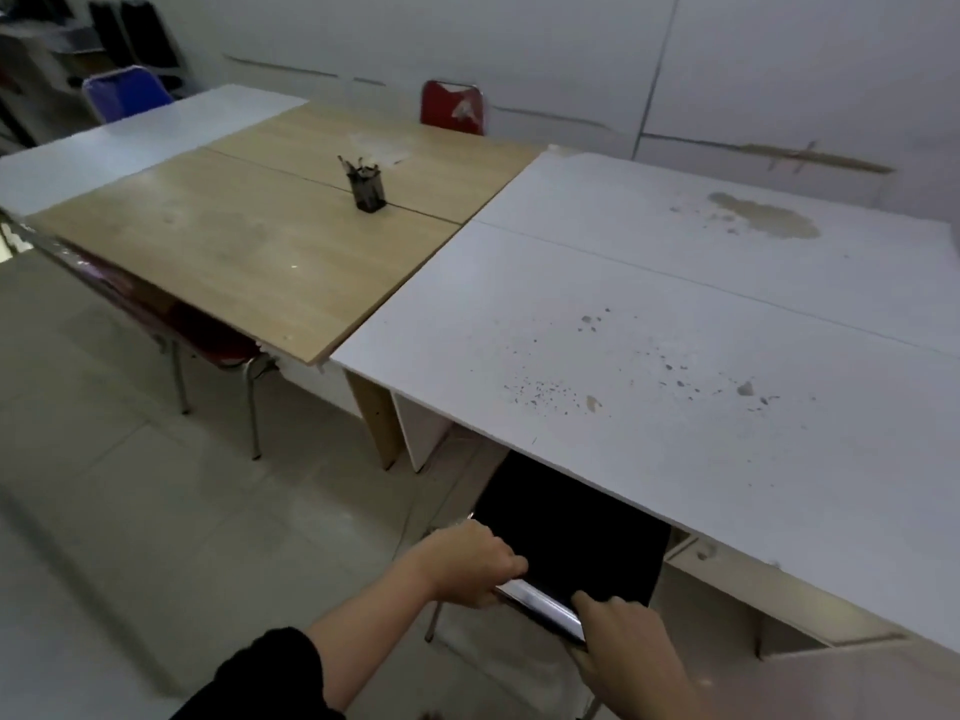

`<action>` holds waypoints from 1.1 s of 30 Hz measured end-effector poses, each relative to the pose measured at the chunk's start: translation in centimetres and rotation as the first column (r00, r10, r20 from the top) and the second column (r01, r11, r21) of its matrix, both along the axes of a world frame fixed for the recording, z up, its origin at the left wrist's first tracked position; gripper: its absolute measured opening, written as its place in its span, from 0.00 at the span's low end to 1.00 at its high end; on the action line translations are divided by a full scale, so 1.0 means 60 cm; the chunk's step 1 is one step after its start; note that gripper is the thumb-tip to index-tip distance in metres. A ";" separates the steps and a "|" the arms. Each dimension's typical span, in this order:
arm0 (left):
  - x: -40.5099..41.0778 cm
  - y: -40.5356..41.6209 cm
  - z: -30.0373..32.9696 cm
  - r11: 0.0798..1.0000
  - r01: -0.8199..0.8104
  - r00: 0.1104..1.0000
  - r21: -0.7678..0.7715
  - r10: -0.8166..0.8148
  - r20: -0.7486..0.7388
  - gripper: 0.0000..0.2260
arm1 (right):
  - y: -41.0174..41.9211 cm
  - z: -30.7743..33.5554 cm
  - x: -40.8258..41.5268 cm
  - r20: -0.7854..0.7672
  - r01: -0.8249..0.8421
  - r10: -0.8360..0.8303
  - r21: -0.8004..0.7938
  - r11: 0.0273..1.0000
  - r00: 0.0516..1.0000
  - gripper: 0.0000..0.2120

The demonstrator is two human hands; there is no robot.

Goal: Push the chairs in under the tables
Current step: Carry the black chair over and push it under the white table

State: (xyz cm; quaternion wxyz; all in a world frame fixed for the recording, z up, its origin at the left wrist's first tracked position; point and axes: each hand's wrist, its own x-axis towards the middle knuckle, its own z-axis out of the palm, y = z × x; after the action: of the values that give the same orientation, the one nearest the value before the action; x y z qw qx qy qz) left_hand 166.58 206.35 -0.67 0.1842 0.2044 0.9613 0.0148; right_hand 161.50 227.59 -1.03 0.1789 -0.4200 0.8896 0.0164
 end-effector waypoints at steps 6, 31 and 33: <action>-0.027 -0.027 -0.008 0.992 0.118 0.993 0.033 -0.118 -0.027 0.09 | -0.018 0.013 0.010 0.024 0.103 -0.103 0.011 0.995 0.994 0.08; -0.245 -0.045 -0.078 0.977 0.172 0.957 0.128 -0.135 -0.256 0.12 | -0.017 -0.062 -0.220 -0.215 0.065 -0.096 -0.146 0.987 0.972 0.07; -0.250 -0.049 -0.094 0.964 0.216 0.922 0.154 -0.150 -0.356 0.14 | -0.017 -0.067 -0.226 -0.266 0.020 -0.059 -0.148 0.989 0.962 0.08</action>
State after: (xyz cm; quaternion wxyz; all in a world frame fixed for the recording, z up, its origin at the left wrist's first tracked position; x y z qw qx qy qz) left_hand 151.57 203.42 -6.32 -0.0048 0.3096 0.9494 0.0534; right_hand 147.91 226.57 -5.08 0.0256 -0.4079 0.9127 0.0056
